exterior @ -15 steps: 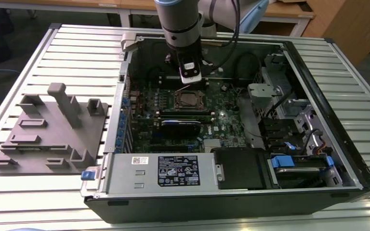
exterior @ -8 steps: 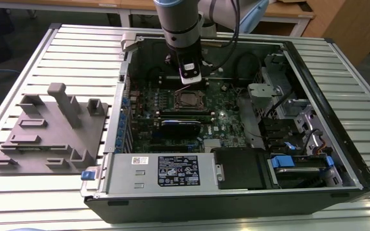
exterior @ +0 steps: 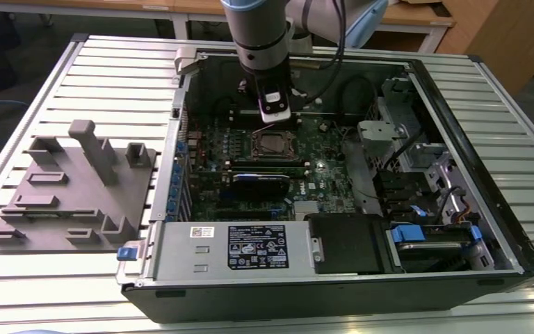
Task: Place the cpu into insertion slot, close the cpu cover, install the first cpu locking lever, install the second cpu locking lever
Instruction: 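Install the first cpu locking lever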
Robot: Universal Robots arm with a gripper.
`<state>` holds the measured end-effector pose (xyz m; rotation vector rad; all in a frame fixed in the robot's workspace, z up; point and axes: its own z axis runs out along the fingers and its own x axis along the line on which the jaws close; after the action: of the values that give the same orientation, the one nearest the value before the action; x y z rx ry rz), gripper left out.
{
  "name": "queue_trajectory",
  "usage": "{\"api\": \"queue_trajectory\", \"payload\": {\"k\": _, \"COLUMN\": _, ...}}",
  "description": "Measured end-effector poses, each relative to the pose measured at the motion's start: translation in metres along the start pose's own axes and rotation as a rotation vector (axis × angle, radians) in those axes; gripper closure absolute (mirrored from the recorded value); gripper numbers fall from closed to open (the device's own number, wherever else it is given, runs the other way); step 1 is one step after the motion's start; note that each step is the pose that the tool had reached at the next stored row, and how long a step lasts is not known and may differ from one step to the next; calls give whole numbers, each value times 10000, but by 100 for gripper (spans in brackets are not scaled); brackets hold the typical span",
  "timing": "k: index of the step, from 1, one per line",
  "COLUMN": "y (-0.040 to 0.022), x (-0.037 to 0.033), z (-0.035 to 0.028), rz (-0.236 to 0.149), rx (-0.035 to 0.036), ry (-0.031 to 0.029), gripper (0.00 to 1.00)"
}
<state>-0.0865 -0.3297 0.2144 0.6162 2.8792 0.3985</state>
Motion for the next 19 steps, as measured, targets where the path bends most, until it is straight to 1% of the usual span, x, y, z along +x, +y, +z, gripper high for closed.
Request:
{"api": "queue_trajectory", "payload": {"k": 15, "y": -13, "x": 5, "z": 42, "rz": 0, "rx": -1, "ry": -1, "gripper": 90}}
{"api": "queue_trajectory", "payload": {"k": 19, "y": -17, "x": 5, "z": 56, "rz": 53, "rx": 4, "ry": -18, "gripper": 90}}
